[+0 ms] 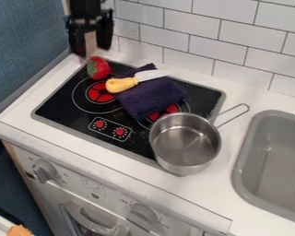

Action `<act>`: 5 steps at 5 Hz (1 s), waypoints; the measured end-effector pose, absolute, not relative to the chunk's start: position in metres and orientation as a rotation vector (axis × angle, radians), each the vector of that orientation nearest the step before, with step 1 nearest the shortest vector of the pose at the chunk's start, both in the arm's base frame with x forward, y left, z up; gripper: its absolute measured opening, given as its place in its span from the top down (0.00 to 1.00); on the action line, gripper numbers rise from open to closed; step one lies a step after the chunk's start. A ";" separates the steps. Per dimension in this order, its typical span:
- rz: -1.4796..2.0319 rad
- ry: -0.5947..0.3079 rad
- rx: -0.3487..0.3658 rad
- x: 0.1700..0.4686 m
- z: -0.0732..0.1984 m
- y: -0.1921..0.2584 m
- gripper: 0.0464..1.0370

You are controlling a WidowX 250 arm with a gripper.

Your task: Put the red strawberry on the left burner

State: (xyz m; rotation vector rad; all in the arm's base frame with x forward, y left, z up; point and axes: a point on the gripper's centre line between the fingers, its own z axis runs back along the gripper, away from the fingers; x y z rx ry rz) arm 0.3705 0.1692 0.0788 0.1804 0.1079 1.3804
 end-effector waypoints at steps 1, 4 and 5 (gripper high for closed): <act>1.354 0.106 0.241 0.369 0.100 0.151 0.04; 0.751 0.058 0.176 0.375 0.119 0.058 0.04; 0.478 0.066 0.144 0.380 0.122 0.029 0.04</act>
